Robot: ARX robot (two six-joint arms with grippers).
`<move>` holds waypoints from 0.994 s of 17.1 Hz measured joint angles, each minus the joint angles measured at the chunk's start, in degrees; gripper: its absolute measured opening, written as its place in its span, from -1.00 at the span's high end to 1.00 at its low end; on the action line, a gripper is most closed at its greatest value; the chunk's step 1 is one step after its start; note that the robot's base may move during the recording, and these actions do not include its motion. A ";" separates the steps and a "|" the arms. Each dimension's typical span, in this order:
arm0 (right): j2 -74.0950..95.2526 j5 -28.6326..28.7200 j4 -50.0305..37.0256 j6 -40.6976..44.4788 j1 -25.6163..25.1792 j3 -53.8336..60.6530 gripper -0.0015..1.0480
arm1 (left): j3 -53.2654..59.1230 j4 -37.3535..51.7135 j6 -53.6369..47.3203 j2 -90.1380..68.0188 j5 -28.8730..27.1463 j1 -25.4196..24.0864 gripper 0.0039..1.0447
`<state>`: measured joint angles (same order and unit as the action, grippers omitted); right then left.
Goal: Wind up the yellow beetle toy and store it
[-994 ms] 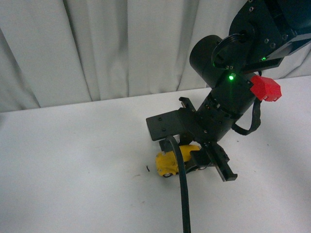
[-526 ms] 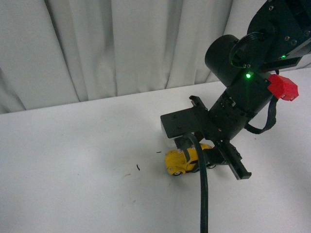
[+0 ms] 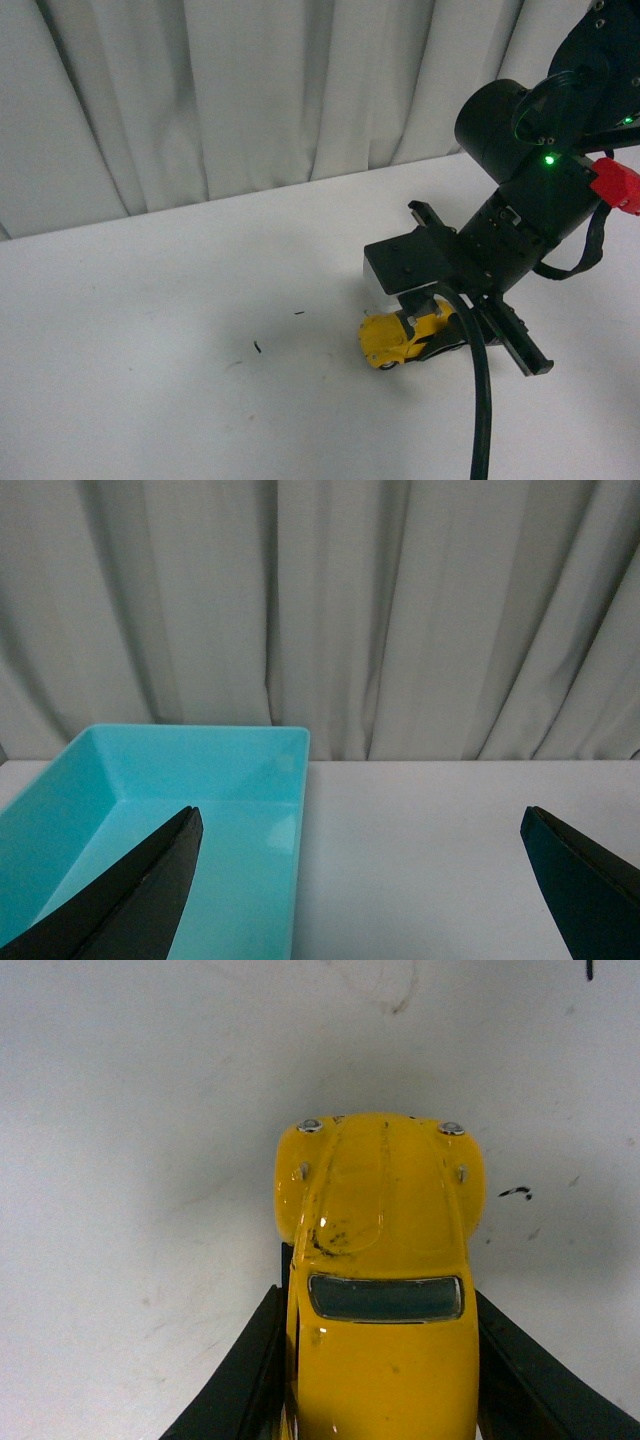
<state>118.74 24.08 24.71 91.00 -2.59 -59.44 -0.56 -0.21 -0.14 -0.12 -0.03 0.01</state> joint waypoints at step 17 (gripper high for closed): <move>-3.10 -0.94 1.07 7.06 -8.04 4.92 -0.48 | 0.00 0.02 0.00 0.00 0.00 0.00 -0.88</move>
<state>115.63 23.14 25.78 98.06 -10.63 -54.52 -0.56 -0.19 -0.14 -0.12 -0.03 0.01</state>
